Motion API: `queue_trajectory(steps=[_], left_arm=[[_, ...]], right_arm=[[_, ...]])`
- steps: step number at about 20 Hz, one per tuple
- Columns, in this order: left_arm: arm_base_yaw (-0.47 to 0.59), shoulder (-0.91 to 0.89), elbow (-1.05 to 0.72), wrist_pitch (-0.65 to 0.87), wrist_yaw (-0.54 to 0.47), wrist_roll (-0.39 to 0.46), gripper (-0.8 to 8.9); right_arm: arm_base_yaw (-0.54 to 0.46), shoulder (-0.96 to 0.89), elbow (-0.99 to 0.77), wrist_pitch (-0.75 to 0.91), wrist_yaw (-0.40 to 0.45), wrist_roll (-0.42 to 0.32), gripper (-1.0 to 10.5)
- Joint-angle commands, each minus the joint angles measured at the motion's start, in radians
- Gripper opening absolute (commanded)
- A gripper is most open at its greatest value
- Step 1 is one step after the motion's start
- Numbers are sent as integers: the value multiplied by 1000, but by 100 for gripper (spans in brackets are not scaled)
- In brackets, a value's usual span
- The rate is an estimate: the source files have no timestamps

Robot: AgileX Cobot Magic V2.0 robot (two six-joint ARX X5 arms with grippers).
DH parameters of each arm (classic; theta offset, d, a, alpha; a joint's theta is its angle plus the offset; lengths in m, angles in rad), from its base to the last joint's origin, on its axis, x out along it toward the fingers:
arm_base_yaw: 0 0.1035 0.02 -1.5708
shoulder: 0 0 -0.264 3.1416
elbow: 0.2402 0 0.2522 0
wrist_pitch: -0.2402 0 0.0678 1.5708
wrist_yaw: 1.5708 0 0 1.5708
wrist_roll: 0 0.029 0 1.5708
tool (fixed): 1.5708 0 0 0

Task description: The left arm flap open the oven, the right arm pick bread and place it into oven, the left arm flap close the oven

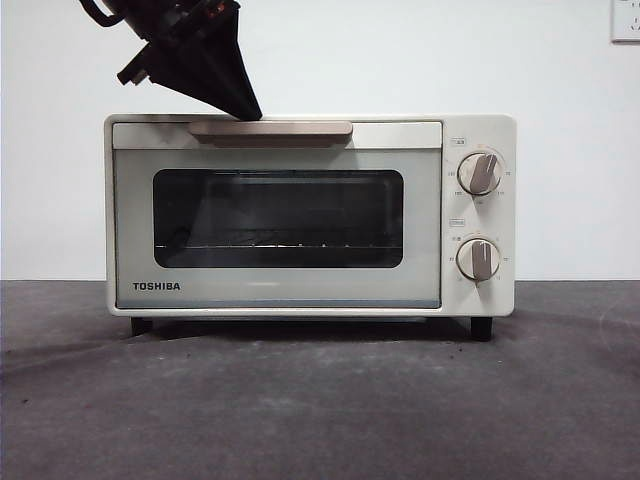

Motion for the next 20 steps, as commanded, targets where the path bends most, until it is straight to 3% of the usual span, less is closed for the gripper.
queue_trajectory(steps=[1,15,20], left_arm=[[-6,31,11,-31,-42,20,15],[-52,37,11,-144,-50,42,15],[-104,37,3,-192,-122,42,15]], right_arm=[[5,3,14,11,0,10,134],[5,3,14,10,0,13,134],[5,3,14,10,0,13,134]])
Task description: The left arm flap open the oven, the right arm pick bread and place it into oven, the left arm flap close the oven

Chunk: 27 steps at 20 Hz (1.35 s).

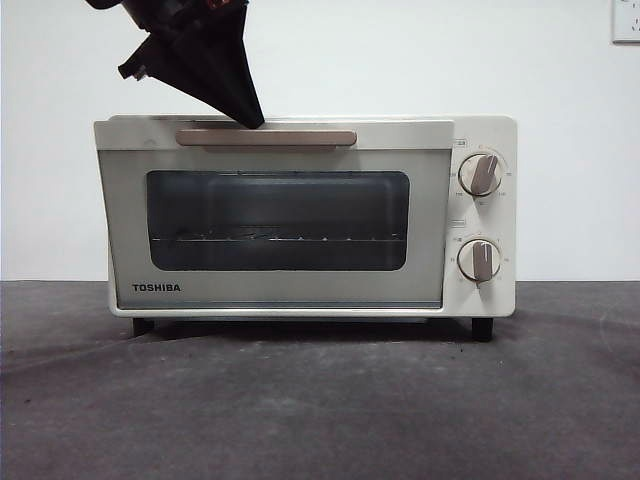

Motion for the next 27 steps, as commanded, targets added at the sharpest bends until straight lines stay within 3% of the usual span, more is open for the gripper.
queue_trajectory(steps=[1,8,16,27], left_arm=[[-26,41,-21,-48,-64,15,15],[-77,21,-113,2,-68,-14,15],[-128,-148,-412,288,-128,-166,15],[-213,-197,-580,446,-175,-295,15]], right_arm=[[5,3,14,10,0,11,134],[5,3,14,10,0,11,134],[5,3,14,9,0,11,134],[5,3,14,10,0,11,134]])
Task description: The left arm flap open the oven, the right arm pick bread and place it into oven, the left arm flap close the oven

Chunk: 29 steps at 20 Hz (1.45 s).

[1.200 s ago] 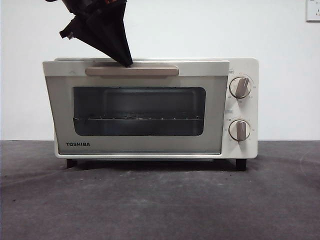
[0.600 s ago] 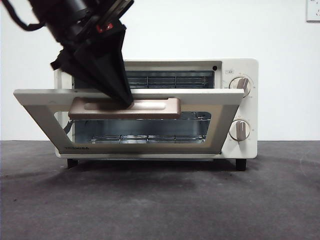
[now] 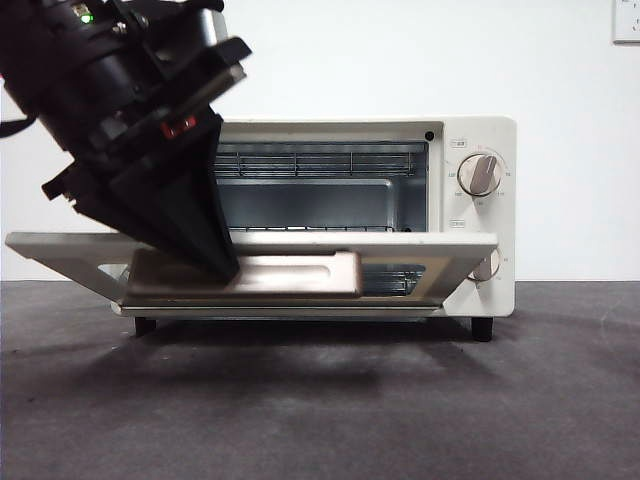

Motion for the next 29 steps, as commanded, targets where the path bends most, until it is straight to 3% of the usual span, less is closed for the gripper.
queue_trajectory(steps=[1,10,17,21,24,29], left_arm=[[-17,11,-4,69,-56,-32,15],[-76,11,-92,165,-95,-80,15],[-88,-5,-99,140,-62,-93,15],[-88,-130,-67,60,-54,-94,16],[-88,-280,-26,-35,-54,-93,16],[-88,-508,32,-158,-64,-93,16]], right_arm=[[5,3,14,10,0,11,134],[5,3,14,10,0,11,134],[5,3,14,11,0,21,134],[5,16,14,11,-6,55,134],[6,66,14,25,-55,72,134],[59,210,14,159,-79,98,134]])
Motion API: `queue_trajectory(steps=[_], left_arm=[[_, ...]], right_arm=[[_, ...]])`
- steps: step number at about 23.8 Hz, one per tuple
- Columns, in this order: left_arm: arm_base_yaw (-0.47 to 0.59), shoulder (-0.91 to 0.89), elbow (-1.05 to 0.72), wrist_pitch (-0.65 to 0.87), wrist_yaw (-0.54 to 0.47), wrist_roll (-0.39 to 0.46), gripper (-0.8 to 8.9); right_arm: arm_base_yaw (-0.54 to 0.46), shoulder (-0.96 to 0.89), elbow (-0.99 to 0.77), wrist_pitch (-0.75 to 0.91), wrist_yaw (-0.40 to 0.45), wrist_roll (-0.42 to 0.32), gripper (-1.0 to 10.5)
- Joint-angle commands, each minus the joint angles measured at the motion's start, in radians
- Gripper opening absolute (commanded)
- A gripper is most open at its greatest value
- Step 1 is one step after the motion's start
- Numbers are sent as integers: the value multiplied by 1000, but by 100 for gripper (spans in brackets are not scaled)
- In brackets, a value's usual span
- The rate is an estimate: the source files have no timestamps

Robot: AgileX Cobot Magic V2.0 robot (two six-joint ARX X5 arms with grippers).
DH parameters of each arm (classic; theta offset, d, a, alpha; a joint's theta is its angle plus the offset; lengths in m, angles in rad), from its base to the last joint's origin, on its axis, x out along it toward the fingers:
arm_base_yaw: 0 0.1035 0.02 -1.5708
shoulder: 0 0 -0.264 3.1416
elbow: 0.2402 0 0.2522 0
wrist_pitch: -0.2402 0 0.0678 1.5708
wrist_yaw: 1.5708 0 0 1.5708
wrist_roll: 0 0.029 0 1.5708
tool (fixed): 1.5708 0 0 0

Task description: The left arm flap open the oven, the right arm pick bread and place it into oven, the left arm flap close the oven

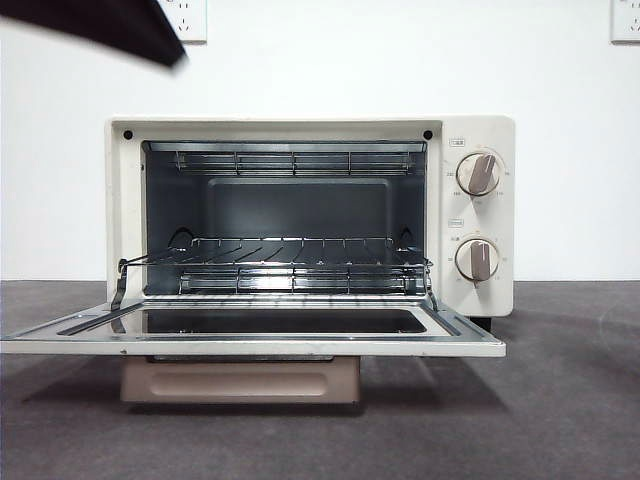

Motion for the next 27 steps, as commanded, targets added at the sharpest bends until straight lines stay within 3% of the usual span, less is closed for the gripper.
queue_trajectory(steps=[1,6,12,18,27], left_arm=[[-11,-85,42,-52,-10,-6,16],[-10,-230,109,-196,-39,-6,16],[-11,-293,161,-318,-110,-9,16],[-11,-321,214,-408,-165,-8,16],[-11,-321,259,-453,-193,-8,16]], right_arm=[[57,81,14,78,-6,28,134],[212,308,14,256,69,93,134],[301,498,15,404,192,171,134],[329,655,31,520,305,223,134],[326,856,93,631,399,250,134]])
